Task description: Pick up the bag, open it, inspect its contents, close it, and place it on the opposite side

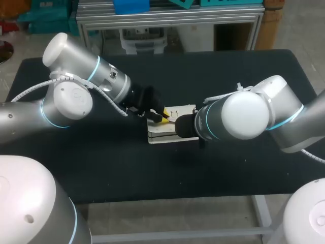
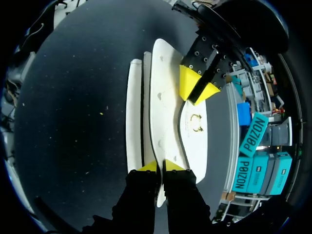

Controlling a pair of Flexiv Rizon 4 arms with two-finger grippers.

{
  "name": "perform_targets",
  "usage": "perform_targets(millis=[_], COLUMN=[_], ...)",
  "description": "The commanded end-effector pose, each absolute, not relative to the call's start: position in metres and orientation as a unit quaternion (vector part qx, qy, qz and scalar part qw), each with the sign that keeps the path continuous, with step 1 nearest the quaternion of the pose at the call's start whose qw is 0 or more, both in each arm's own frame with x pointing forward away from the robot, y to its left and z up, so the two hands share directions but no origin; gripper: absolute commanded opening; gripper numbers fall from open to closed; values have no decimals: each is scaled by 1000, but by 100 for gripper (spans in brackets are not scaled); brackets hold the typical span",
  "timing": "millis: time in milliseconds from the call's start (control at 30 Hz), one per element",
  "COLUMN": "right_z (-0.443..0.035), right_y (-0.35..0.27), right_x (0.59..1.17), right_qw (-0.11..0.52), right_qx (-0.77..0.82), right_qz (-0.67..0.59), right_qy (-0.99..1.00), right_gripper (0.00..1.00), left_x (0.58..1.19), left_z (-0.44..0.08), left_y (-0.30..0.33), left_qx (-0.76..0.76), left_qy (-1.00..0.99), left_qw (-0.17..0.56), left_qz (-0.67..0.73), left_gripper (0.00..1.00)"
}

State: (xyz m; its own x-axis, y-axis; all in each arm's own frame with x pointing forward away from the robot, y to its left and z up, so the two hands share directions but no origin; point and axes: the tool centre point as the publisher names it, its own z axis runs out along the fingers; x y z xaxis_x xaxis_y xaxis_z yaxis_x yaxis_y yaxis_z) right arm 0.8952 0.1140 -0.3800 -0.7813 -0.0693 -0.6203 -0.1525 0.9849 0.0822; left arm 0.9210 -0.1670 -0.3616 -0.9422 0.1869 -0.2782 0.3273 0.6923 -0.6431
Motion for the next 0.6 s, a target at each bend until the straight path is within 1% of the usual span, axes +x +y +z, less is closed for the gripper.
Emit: perform_targets(millis=[33, 100, 233, 267, 500, 567, 600], right_z=[-385, -385, -385, -385, -384, -383, -383], right_y=[113, 113, 113, 113, 113, 113, 113], right_x=[894, 894, 894, 894, 893, 893, 892], right_qw=[399, 399, 399, 399, 399, 399, 399], right_qx=[-55, -55, -55, -55, -55, -55, -55], right_qz=[72, 72, 72, 72, 73, 74, 76], right_qy=[912, 912, 912, 912, 912, 912, 912], right_gripper=[0, 0, 0, 0, 0, 0, 12], left_x=[921, 924, 928, 929, 935, 936, 936], left_z=[-352, -346, -340, -339, -334, -333, -332], left_y=[-159, -159, -160, -160, -159, -159, -158], left_qx=[141, 140, 140, 140, 125, 118, 117], left_qy=[909, 907, 904, 904, 901, 902, 902], left_qw=[107, 109, 111, 111, 96, 95, 92], left_qz=[-377, -382, -388, -389, -404, -405, -406], left_gripper=[46, 51, 56, 59, 57, 60, 63])
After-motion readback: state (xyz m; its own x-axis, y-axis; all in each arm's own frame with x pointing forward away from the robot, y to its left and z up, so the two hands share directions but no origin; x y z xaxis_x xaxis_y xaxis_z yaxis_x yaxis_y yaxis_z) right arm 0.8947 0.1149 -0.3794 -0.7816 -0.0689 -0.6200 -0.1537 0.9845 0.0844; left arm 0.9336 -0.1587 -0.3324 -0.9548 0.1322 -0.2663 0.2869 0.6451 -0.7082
